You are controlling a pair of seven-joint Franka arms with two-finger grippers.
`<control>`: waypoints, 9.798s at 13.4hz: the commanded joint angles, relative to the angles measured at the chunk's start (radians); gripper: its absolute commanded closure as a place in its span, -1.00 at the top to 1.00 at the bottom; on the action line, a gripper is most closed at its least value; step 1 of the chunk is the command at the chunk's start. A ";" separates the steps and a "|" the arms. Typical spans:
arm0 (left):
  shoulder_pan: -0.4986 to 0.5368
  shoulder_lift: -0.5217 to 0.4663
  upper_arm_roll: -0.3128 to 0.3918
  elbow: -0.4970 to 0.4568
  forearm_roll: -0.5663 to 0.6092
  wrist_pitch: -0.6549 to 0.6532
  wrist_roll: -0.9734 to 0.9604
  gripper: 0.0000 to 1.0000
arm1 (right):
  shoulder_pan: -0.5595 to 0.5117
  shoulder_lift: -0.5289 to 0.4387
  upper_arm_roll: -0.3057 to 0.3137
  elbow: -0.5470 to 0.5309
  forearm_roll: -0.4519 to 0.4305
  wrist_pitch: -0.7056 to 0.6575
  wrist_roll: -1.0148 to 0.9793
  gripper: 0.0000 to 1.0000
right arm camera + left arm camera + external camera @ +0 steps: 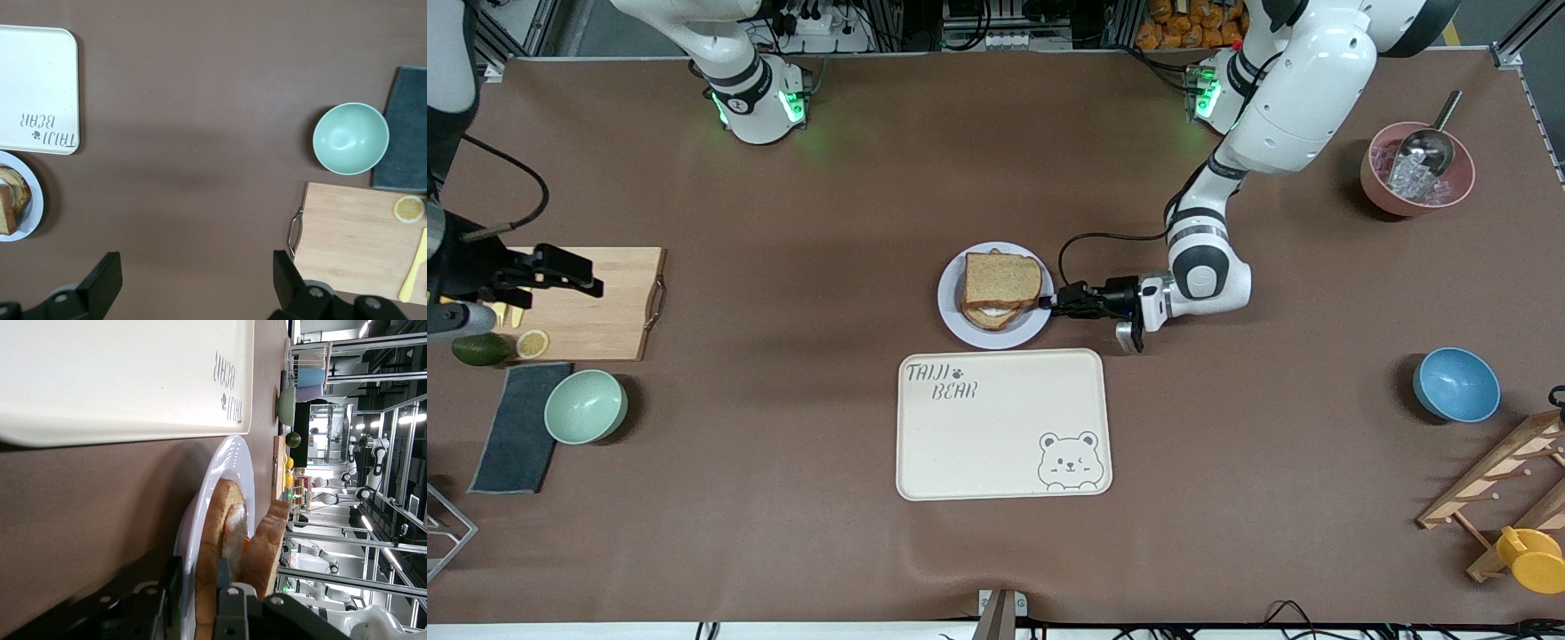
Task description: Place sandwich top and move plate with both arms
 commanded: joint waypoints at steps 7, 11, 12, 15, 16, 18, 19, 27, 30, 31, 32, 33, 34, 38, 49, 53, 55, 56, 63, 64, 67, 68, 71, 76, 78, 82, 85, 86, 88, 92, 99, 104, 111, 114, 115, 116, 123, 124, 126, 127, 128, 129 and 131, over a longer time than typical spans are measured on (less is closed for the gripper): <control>-0.008 0.010 -0.003 0.027 -0.038 0.012 0.056 -1.00 | -0.046 -0.124 0.038 0.001 -0.051 -0.084 -0.018 1.00; 0.015 -0.016 -0.027 0.027 -0.052 0.009 0.057 -1.00 | -0.043 -0.121 0.069 0.032 -0.086 -0.076 -0.010 1.00; 0.026 -0.027 -0.038 0.027 -0.069 0.009 0.057 -1.00 | -0.043 -0.121 0.069 0.033 -0.086 -0.077 -0.007 1.00; 0.027 -0.055 -0.046 0.027 -0.093 0.009 0.050 -1.00 | -0.042 -0.120 0.070 0.033 -0.085 -0.062 -0.005 1.00; 0.027 -0.059 -0.047 0.027 -0.096 0.009 0.047 -1.00 | -0.040 -0.121 0.069 0.033 -0.083 -0.062 0.002 1.00; 0.027 -0.072 -0.047 0.028 -0.125 0.009 0.045 -1.00 | -0.039 -0.121 0.070 0.032 -0.074 -0.068 0.063 1.00; 0.027 -0.073 -0.047 0.031 -0.138 0.009 0.045 -1.00 | -0.037 -0.123 0.077 0.032 -0.075 -0.076 0.144 1.00; 0.064 -0.093 -0.046 0.113 -0.165 0.009 -0.048 -1.00 | -0.040 -0.117 0.072 0.024 -0.074 -0.074 0.180 1.00; 0.069 -0.086 -0.044 0.152 -0.165 0.009 -0.088 -1.00 | -0.042 -0.114 0.070 0.023 -0.075 -0.074 0.176 1.00; 0.076 -0.081 -0.042 0.169 -0.164 0.009 -0.096 -1.00 | -0.043 -0.112 0.070 0.023 -0.075 -0.074 0.174 1.00; 0.084 -0.076 -0.042 0.185 -0.165 0.009 -0.110 -1.00 | -0.042 -0.112 0.069 0.021 -0.075 -0.076 0.176 1.00; 0.086 -0.067 -0.041 0.197 -0.164 0.009 -0.125 -1.00 | -0.042 -0.112 0.069 0.018 -0.075 -0.076 0.176 1.00; 0.096 -0.061 -0.038 0.211 -0.164 0.009 -0.137 -1.00 | -0.042 -0.112 0.069 0.017 -0.075 -0.076 0.176 1.00; 0.118 -0.023 -0.035 0.260 -0.152 0.009 -0.179 -1.00 | -0.042 -0.112 0.069 0.014 -0.075 -0.076 0.176 1.00; 0.148 0.120 -0.023 0.358 -0.144 0.011 -0.180 -1.00 | -0.039 -0.105 0.069 0.009 -0.075 -0.076 0.182 1.00; 0.147 0.164 -0.007 0.387 -0.119 0.011 -0.167 -1.00 | -0.039 -0.105 0.069 0.009 -0.075 -0.076 0.185 1.00; 0.136 0.189 -0.007 0.402 -0.125 0.011 -0.167 -1.00 | -0.040 -0.105 0.070 0.009 -0.075 -0.076 0.183 1.00; 0.135 0.197 -0.007 0.410 -0.125 0.011 -0.165 -1.00 | -0.040 -0.105 0.069 0.009 -0.075 -0.076 0.183 1.00; 0.122 0.261 -0.004 0.470 -0.125 0.012 -0.131 -1.00 | -0.042 -0.106 0.070 0.009 -0.075 -0.076 0.176 1.00; 0.122 0.267 -0.004 0.475 -0.124 0.012 -0.124 -1.00 | -0.042 -0.106 0.069 0.009 -0.075 -0.076 0.176 1.00; 0.122 0.273 -0.001 0.488 -0.119 0.014 -0.107 -1.00 | -0.040 -0.106 0.069 0.001 -0.075 -0.074 0.176 1.00; 0.122 0.275 -0.001 0.490 -0.121 0.014 -0.107 -1.00 | -0.040 -0.106 0.069 0.000 -0.075 -0.074 0.176 1.00; 0.124 0.275 0.007 0.490 -0.077 0.015 -0.107 -1.00 | -0.042 -0.106 0.069 0.000 -0.075 -0.074 0.176 1.00; 0.116 0.275 0.020 0.490 -0.063 0.023 -0.114 -1.00 | -0.042 -0.105 0.069 -0.002 -0.075 -0.074 0.176 1.00; 0.110 0.275 0.020 0.490 -0.064 0.032 -0.116 -0.65 | -0.042 -0.105 0.069 -0.002 -0.075 -0.074 0.176 1.00; 0.106 0.266 0.039 0.490 -0.032 0.038 -0.122 1.00 | -0.042 -0.105 0.069 -0.006 -0.075 -0.070 0.176 1.00; 0.110 0.234 0.069 0.490 0.055 0.043 -0.160 1.00 | -0.042 -0.105 0.069 -0.006 -0.075 -0.070 0.176 1.00; 0.115 0.223 0.074 0.490 0.090 0.043 -0.192 1.00 | -0.042 -0.105 0.069 -0.006 -0.075 -0.068 0.176 1.00; 0.118 0.201 0.086 0.490 0.132 0.044 -0.223 1.00 | -0.042 -0.105 0.069 -0.008 -0.074 -0.068 0.176 1.00; 0.116 0.119 0.097 0.490 0.281 0.067 -0.404 1.00 | -0.042 -0.105 0.069 -0.008 -0.074 -0.068 0.176 1.00; 0.122 -0.039 0.131 0.490 0.662 0.067 -0.709 1.00 | -0.042 -0.103 0.069 -0.008 -0.074 -0.068 0.174 1.00; 0.124 -0.168 0.151 0.495 1.062 0.061 -0.961 1.00 | -0.042 -0.103 0.070 -0.009 -0.074 -0.070 0.174 1.00; 0.153 -0.343 0.159 0.511 1.514 -0.110 -1.130 1.00 | -0.043 -0.103 0.069 -0.017 -0.074 -0.068 0.171 1.00; 0.155 -0.443 0.160 0.511 1.660 -0.253 -1.194 1.00 | -0.043 -0.103 0.069 -0.017 -0.074 -0.067 0.171 1.00; 0.158 -0.472 0.162 0.511 1.707 -0.285 -1.190 1.00 | -0.043 -0.101 0.069 -0.017 -0.074 -0.067 0.171 1.00; 0.176 -0.499 0.160 0.511 1.744 -0.310 -1.184 1.00 | -0.043 -0.101 0.069 -0.017 -0.074 -0.067 0.171 1.00; 0.213 -0.613 0.165 0.574 1.797 -0.517 -1.185 1.00 | -0.045 -0.101 0.069 -0.017 -0.074 -0.067 0.170 1.00; 0.224 -0.636 0.165 0.571 1.798 -0.523 -1.184 1.00 | -0.046 -0.101 0.069 -0.017 -0.074 -0.067 0.171 1.00; 0.225 -0.665 0.162 0.568 1.798 -0.564 -1.184 1.00 | -0.046 -0.101 0.069 -0.017 -0.074 -0.067 0.171 1.00; 0.225 -0.676 0.160 0.565 1.798 -0.580 -1.188 1.00 | -0.046 -0.103 0.069 -0.017 -0.074 -0.067 0.171 1.00; 0.227 -0.696 0.157 0.558 1.797 -0.581 -1.190 1.00 | -0.046 -0.101 0.069 -0.017 -0.074 -0.067 0.170 1.00; 0.243 -0.711 0.149 0.547 1.795 -0.581 -1.188 1.00 | -0.046 -0.101 0.069 -0.017 -0.074 -0.067 0.170 1.00; 0.326 -0.725 0.073 0.531 1.791 -0.580 -1.184 1.00 | -0.045 -0.101 0.069 -0.017 -0.074 -0.067 0.170 1.00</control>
